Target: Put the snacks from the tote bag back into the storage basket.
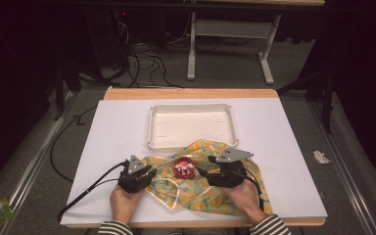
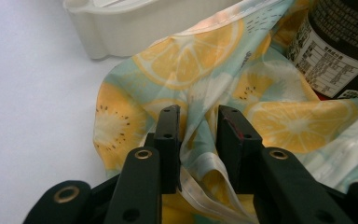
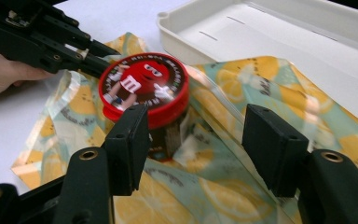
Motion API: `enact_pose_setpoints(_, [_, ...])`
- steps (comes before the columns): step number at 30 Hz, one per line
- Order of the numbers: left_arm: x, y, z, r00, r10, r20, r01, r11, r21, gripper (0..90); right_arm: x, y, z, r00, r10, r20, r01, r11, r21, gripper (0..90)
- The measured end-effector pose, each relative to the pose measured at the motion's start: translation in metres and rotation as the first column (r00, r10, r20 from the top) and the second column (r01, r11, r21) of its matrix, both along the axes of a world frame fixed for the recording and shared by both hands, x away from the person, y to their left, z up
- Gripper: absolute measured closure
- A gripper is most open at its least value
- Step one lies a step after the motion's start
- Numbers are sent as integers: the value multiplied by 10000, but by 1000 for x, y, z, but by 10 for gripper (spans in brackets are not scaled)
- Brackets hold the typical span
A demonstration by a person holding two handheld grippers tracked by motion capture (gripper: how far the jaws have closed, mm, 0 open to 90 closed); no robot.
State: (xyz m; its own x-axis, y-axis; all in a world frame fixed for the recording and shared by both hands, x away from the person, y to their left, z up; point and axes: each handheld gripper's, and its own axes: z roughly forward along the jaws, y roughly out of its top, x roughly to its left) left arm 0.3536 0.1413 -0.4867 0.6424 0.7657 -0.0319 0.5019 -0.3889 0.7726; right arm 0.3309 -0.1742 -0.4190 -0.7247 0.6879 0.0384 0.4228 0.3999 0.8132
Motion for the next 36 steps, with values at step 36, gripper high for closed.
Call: enact_pose_setpoints(36, [0, 0, 0, 10000, -28, -19, 28, 10000, -15, 685, 24, 67, -17, 9966, 717, -402, -753, 9927, -941, 245])
